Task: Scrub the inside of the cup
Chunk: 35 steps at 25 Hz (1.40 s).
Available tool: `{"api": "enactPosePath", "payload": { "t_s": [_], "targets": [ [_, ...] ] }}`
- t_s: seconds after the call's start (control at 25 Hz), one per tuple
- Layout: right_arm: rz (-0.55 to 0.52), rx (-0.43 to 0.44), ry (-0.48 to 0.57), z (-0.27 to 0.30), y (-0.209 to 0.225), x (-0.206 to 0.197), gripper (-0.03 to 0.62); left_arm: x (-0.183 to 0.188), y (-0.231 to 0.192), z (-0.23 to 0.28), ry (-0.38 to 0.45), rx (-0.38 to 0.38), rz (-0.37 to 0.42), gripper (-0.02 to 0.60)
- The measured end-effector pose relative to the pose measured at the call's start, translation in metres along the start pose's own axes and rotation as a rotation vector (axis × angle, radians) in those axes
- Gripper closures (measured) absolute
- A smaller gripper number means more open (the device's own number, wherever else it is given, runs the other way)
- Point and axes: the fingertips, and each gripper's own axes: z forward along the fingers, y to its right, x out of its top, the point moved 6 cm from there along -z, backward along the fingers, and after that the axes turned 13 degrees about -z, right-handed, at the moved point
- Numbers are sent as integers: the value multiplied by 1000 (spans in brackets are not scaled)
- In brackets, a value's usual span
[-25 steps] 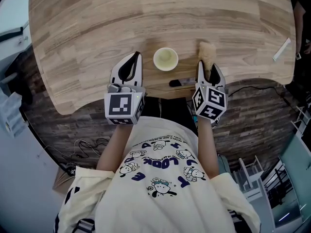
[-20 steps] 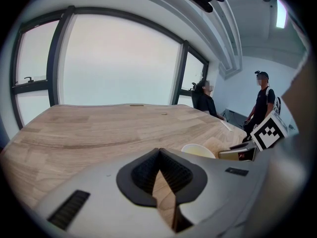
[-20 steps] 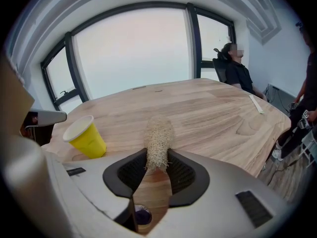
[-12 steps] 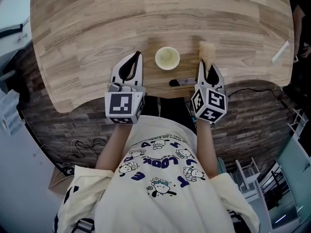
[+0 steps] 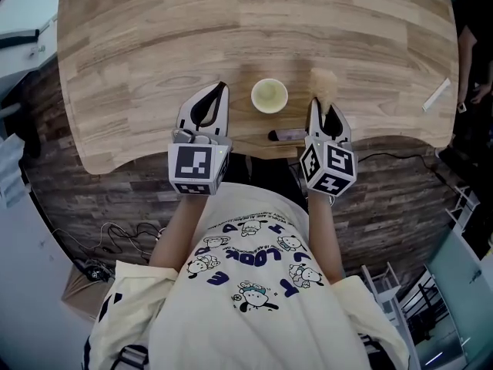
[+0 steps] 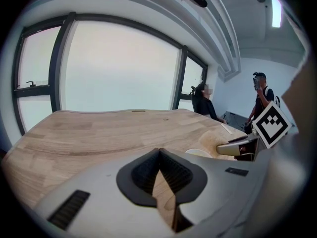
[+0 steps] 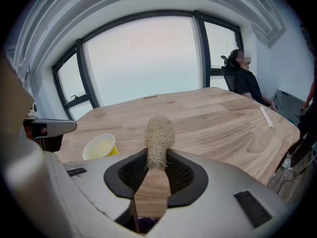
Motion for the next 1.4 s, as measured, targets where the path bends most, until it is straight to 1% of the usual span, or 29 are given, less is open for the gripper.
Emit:
{"api": "enactPosePath", "payload": {
  "t_s": [0.12, 0.24, 0.48, 0.56, 0.68, 0.72, 0.88, 0.96, 1.04, 1.2, 1.4],
  "targets": [
    [-9, 20, 1, 2, -4, 3, 499, -5, -4, -2, -22, 0, -16, 554],
    [-20, 39, -2, 5, -8, 5, 499, -9, -6, -4, -42, -5, -27, 533],
    [-46, 74, -8, 12, -19, 9, 499, -23, -10, -5, -77, -29, 19, 528],
    [-52, 84, -12, 15, -21, 9, 499, -31, -10, -3, -113, -48, 20, 487],
    [-55, 93, -17, 18, -21, 9, 499, -43, -10, 0, -168, -76, 5, 465],
    [-56, 95, -18, 19, -22, 9, 499, -46, -10, 1, -181, -88, 8, 464],
    [-59, 100, -22, 23, -24, 8, 497, -54, -1, 9, -231, -160, 35, 401],
    [-56, 102, -26, 23, -24, 7, 497, -57, 4, 12, -241, -188, 63, 377],
    [-57, 105, -27, 24, -25, 6, 497, -61, 9, 16, -255, -211, 93, 338],
    [-55, 109, -28, 24, -24, 5, 499, -69, 17, 23, -297, -247, 123, 288],
    [-46, 113, -29, 20, -23, 2, 499, -72, 27, 32, -296, -276, 121, 265]
  ]
}}
